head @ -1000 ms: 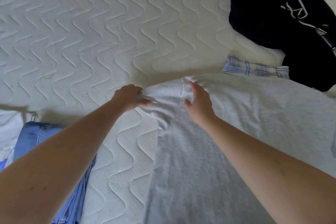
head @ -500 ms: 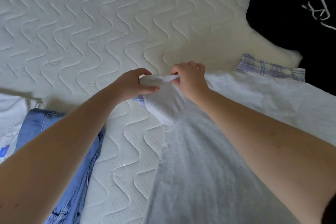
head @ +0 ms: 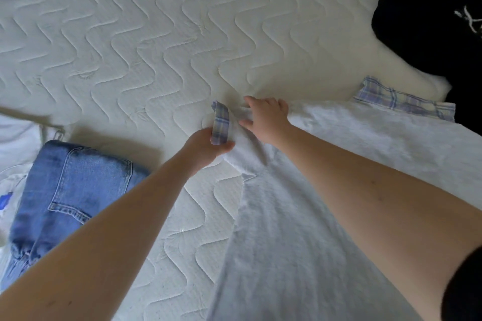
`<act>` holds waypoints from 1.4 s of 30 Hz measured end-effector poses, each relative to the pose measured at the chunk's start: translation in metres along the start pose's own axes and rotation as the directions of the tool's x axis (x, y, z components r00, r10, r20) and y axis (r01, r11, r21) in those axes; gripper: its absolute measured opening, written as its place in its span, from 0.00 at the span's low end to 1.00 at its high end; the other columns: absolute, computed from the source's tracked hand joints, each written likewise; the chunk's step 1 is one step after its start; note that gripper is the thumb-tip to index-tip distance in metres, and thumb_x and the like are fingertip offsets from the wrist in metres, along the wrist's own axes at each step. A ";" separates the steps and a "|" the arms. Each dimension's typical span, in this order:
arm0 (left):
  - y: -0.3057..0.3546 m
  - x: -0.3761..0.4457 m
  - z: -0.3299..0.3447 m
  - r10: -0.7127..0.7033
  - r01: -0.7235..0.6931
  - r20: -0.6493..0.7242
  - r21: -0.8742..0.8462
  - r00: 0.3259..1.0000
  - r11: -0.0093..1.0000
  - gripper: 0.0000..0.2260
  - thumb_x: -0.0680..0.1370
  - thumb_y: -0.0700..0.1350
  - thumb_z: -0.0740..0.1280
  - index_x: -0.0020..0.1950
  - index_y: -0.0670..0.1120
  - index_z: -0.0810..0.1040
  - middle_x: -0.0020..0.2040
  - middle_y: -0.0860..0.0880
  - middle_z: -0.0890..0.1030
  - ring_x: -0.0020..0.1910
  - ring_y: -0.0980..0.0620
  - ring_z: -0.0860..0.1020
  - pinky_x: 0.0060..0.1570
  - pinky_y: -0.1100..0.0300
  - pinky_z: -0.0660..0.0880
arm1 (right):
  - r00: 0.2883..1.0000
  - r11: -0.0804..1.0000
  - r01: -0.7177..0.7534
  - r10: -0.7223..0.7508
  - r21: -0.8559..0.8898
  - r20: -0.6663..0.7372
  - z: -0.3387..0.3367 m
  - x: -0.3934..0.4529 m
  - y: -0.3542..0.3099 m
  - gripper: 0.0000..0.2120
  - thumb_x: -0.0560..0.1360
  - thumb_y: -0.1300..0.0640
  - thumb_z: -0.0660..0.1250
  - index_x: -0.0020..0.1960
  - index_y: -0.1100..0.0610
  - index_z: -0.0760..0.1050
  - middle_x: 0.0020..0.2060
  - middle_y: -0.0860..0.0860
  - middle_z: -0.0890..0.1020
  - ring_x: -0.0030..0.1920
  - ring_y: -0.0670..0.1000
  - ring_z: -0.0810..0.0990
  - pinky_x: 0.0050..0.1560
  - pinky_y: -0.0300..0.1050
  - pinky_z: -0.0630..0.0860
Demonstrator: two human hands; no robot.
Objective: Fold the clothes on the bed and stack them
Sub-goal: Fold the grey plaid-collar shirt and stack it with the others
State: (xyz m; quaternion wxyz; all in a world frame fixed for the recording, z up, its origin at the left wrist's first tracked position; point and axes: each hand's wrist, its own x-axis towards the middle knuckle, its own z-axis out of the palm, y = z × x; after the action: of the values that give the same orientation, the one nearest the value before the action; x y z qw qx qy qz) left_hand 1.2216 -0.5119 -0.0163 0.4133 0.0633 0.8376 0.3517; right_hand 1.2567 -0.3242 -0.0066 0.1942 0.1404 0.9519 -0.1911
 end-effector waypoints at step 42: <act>-0.049 -0.100 0.072 -0.160 0.096 -0.381 -0.181 0.910 0.979 0.28 0.74 0.49 0.75 0.68 0.51 0.64 0.35 0.52 0.78 0.31 0.57 0.77 0.29 0.65 0.71 | 0.800 0.216 -0.396 0.558 0.892 0.220 0.085 -0.133 -0.024 0.18 0.73 0.48 0.73 0.42 0.64 0.75 0.32 0.56 0.77 0.34 0.54 0.78 0.39 0.47 0.75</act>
State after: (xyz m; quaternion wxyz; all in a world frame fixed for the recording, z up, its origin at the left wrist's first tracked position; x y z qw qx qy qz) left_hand 1.3489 -0.5492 -0.0119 0.2623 -0.0971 0.8752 0.3947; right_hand 1.3930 -0.4068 -0.0155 0.0623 0.5217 0.6058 -0.5975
